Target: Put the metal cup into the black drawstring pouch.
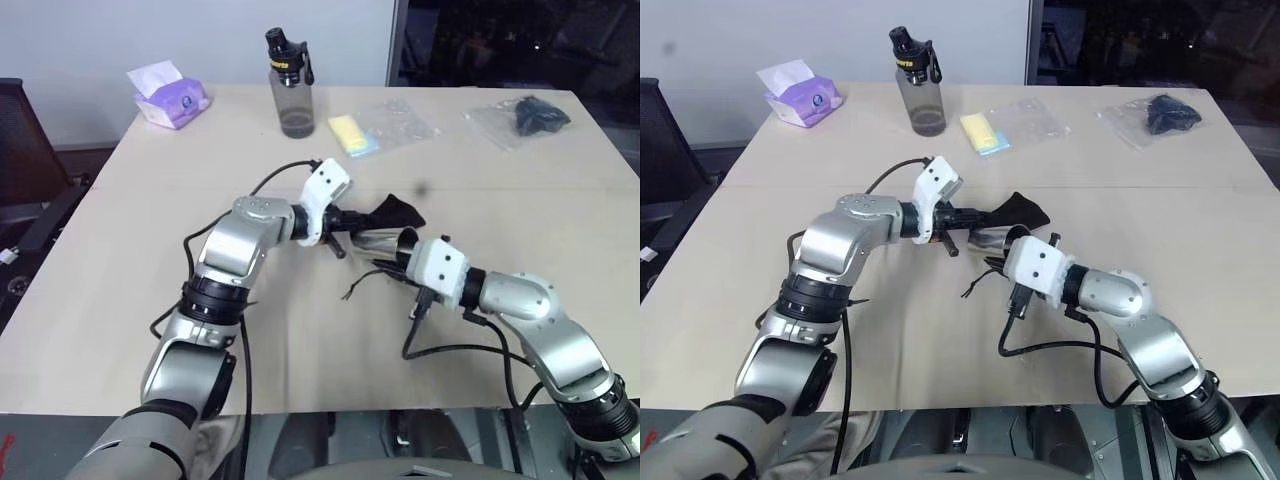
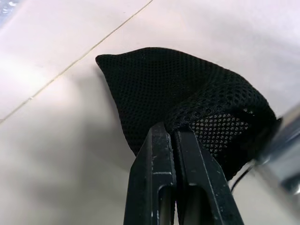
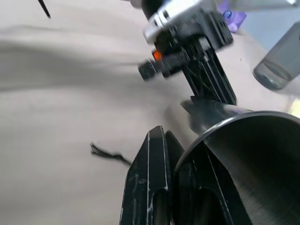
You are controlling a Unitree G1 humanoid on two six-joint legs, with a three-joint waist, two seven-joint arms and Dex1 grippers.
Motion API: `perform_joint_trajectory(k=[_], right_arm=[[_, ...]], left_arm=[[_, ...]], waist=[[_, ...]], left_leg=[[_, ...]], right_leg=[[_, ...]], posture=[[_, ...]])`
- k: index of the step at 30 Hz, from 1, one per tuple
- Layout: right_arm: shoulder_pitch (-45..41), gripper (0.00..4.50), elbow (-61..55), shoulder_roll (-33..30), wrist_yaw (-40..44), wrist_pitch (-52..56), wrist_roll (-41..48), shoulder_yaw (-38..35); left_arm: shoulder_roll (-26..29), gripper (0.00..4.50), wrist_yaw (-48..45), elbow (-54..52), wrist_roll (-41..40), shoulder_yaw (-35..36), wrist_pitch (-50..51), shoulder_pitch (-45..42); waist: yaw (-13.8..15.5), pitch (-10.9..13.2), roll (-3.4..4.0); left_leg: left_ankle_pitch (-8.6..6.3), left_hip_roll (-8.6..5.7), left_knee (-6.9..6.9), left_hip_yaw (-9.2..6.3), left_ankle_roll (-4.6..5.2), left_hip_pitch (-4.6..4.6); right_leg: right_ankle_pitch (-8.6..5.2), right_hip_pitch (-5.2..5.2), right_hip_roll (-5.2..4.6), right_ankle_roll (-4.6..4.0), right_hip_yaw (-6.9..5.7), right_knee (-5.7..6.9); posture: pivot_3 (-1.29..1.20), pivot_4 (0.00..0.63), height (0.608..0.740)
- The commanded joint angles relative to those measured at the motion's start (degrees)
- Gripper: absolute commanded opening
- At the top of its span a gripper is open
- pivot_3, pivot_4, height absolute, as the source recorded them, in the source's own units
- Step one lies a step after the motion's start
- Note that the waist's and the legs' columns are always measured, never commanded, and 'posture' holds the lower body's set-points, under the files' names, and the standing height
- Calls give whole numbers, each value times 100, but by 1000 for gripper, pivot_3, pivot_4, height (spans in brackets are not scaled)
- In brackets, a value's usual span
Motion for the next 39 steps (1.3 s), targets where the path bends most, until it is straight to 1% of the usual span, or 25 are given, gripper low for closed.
perform_joint_trajectory(k=[1, 3, 6, 10, 14, 18, 21, 24, 27, 31, 35, 39], right_arm=[[-179, 40, 49, 150, -373, 479, -130, -138], [-197, 40, 48, 231, -469, 651, -111, -187], [-261, 40, 303, 514, -831, 730, -157, -286], [-380, 40, 768, 1066, -1499, 513, -209, -575], [-396, 40, 983, 1536, -1863, 283, -99, -819], [-336, 40, 1057, 2126, -2202, 159, 307, -1286], [-340, 40, 1024, 2487, -2155, 74, 867, -1631], [-234, 40, 908, 2387, -1765, 6, 1098, -1535], [-11, 40, 760, 2270, -1558, -50, 1244, -1431], [212, 40, 754, 1980, -1415, -361, 1122, -1417], [242, 40, 770, 1759, -1352, -912, 924, -1361], [235, 40, 847, 1641, -1323, -1308, 686, -1193]], left_arm=[[-61, 0, 103, -411, -225, 137, 120, -215], [-57, 0, 123, -470, -282, 121, 149, -205], [-54, 0, 51, -713, -485, 62, 236, -142], [48, 0, -101, -988, -723, -22, 328, -20], [70, 0, -77, -1105, -875, -64, 424, 24], [89, 0, -37, -1100, -978, -92, 469, -1], [60, 0, 66, -957, -985, -51, 431, -58], [22, 0, 161, -857, -974, 8, 363, -103], [8, 0, 217, -738, -975, 119, 169, -162], [-43, 0, 222, -433, -1112, 480, -113, -305], [-94, 0, 347, -74, -1239, 764, -69, -493], [-29, 0, 239, -24, -1323, 748, -1, -535]], waist=[[-11, 0, 0], [-23, 0, 0], [-49, 0, 0], [-65, 1, 2], [-66, 1, 2], [-67, 2, 3], [-67, 2, 4], [-70, 3, 4], [-70, 3, 5], [-70, 4, 6], [-75, 4, 6], [-75, 5, 5]], left_leg=[[0, 0, 0, 0, 0, 0], [0, 0, -1, 0, 0, 1], [0, 0, -5, -2, 0, 0], [0, 0, -6, -1, 0, 1], [0, 0, -5, 0, 0, 4], [0, 0, -7, 0, 0, 4], [0, 1, -8, -1, 0, 3], [0, 0, -8, 1, 0, 3], [0, 0, -9, -2, 0, 4], [0, 1, -11, -1, 0, 4], [0, 0, -10, 2, 0, 7], [0, 0, -12, 2, 0, 5]], right_leg=[[0, 0, 0, 0, 0, 0], [12, 0, 0, -19, 0, 0], [13, -1, 0, -20, -1, 0], [13, -2, 0, -20, 1, 1], [13, -2, 0, -20, 3, 4], [14, -2, 0, -20, 3, 3], [15, -3, 0, -20, 3, 3], [15, -2, 0, -20, 4, 3], [14, -3, 0, -20, 3, 3], [14, -4, 0, -20, 2, 3], [6, -3, 0, -7, 4, 3], [6, -4, 0, -6, 4, 2]], posture=[[0, 150, 740], [0, 150, 740], [0, 150, 740], [0, 150, 740], [0, 150, 740], [0, 150, 740], [0, 150, 740], [0, 150, 740], [0, 150, 740], [0, 150, 740], [0, 150, 740], [0, 150, 740]])
